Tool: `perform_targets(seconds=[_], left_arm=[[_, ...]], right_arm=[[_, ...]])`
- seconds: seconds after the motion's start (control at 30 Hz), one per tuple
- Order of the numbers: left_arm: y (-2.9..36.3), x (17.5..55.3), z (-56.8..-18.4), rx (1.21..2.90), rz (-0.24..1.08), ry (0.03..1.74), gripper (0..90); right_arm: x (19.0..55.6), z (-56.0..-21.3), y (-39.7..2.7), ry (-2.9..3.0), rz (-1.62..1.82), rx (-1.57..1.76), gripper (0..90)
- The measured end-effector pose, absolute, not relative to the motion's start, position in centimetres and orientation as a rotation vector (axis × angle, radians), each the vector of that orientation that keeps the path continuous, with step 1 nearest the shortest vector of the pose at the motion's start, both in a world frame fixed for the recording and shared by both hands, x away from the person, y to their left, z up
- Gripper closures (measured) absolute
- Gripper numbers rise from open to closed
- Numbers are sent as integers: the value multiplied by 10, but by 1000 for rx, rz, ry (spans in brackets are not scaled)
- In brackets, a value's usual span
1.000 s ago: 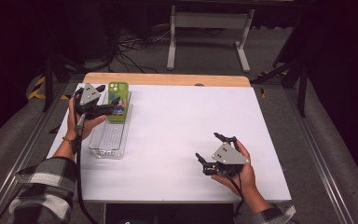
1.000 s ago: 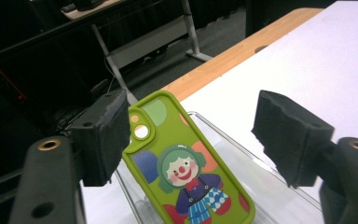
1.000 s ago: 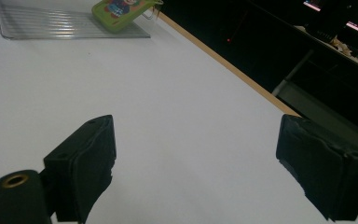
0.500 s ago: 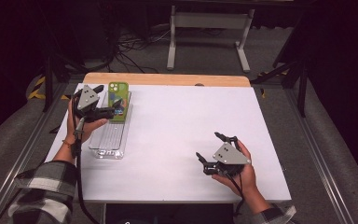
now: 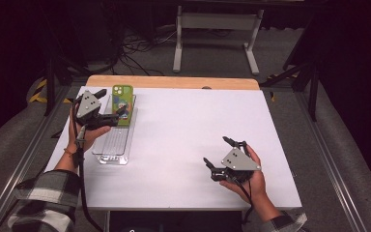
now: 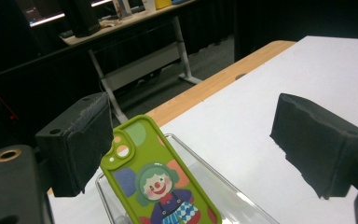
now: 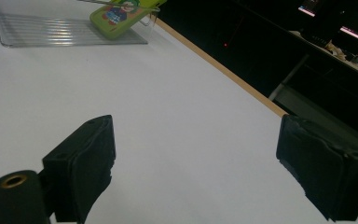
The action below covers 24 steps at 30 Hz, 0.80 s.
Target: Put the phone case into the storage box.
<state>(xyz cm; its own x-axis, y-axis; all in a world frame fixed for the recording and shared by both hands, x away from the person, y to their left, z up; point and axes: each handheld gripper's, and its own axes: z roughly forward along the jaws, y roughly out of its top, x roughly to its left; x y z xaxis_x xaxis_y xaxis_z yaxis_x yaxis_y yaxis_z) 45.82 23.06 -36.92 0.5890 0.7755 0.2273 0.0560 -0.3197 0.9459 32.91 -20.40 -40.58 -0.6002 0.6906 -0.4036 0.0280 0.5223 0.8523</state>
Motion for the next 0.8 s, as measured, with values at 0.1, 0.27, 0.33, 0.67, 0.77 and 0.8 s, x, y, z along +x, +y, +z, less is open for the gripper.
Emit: perform_targets(seconds=[0.1, 0.27, 0.33, 0.67, 0.77, 0.8], left_arm=[[230, 455, -369, 1751, 846, 681, 124], [230, 450, -368, 1731, 850, 679, 106], [229, 448, -367, 1729, 850, 676, 94], [227, 438, -364, 1715, 823, 632, 56], [226, 435, -364, 1710, 820, 622, 50], [225, 434, -364, 1706, 816, 615, 50]], right_arm=[[329, -406, -204, 1996, 1101, 585, 125], [329, -406, -204, 1995, 1103, 587, 125], [329, -406, -204, 1993, 1101, 591, 123], [328, -405, -205, 1976, 1109, 595, 115], [328, -404, -205, 1973, 1115, 596, 112], [328, -404, -205, 1973, 1115, 596, 110]])
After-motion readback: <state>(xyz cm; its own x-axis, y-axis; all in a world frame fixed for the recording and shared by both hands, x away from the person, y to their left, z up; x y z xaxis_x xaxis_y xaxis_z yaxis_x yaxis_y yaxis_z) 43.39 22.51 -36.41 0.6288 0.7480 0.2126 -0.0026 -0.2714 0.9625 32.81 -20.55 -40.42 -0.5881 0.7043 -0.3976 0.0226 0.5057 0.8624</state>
